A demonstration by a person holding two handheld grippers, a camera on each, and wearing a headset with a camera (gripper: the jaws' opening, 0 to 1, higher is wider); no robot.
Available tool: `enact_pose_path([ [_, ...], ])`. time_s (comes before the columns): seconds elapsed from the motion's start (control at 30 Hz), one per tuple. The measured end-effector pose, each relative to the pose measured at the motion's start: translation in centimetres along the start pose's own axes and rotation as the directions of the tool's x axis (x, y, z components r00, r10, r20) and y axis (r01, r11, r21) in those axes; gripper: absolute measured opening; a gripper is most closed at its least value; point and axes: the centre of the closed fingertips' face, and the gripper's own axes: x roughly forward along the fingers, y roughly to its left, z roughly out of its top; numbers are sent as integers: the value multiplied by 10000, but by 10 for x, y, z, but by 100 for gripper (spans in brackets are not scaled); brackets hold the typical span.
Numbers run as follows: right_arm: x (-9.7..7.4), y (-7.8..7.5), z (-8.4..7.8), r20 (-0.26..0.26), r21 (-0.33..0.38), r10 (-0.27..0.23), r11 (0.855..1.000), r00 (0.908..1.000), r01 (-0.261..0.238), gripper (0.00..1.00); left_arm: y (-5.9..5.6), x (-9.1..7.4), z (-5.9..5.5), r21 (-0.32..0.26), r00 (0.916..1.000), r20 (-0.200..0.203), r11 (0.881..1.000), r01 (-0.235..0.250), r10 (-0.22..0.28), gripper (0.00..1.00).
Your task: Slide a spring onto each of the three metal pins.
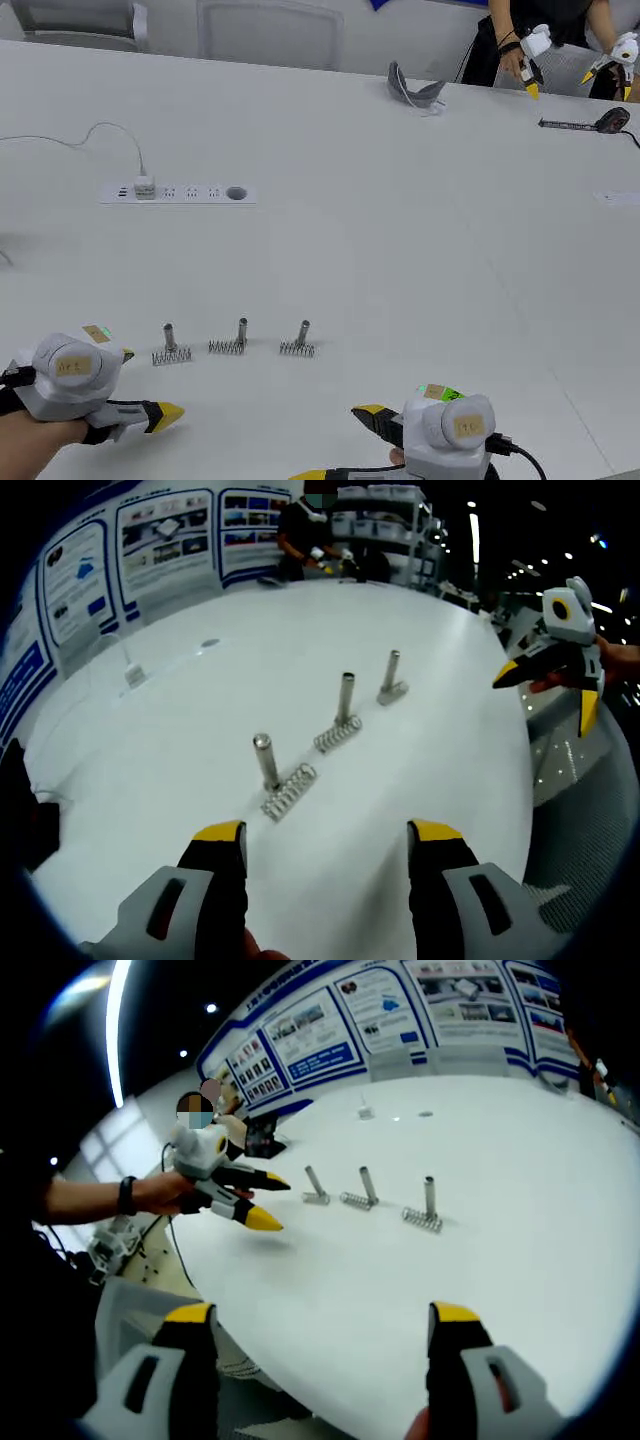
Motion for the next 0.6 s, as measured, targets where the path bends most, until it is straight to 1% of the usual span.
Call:
enact_pose_path([
  [0.1, -1, -1, -1, -34, -12, -29, 10000, 10000, 29, 88, 3, 7, 4, -60, 10000, 64, 10000, -36, 36, 64],
  [0.23, -3, -2, -1, 2, 35, -75, 10000, 10000, 75, 88, 4, 14, 13, -178, 9998, 172, 9998, -42, 45, 61],
  [0.33, -4, -3, -2, -41, 61, -103, 9999, 9999, 103, 88, 3, 20, 15, -153, 9999, 169, 9999, 18, -15, 59],
  [0.5, -5, -5, -4, -36, 111, -133, 9998, 9999, 133, 88, 4, 30, 13, -34, 10000, -6, 10000, 47, -47, 53],
  [0.53, -5, -5, -4, -31, 133, -141, 9998, 9999, 142, 88, 4, 31, 11, -24, 9999, -92, 10000, 38, -39, 51],
  [0.57, -5, -5, -4, -23, 155, -148, 9998, 9999, 148, 88, 6, 33, 7, 27, 9995, -309, 10000, -29, 30, 48],
  [0.6, -6, -5, -4, -22, 164, -152, 9998, 9999, 152, 88, 6, 34, 5, 61, 9992, -411, 10000, -27, 29, 46],
])
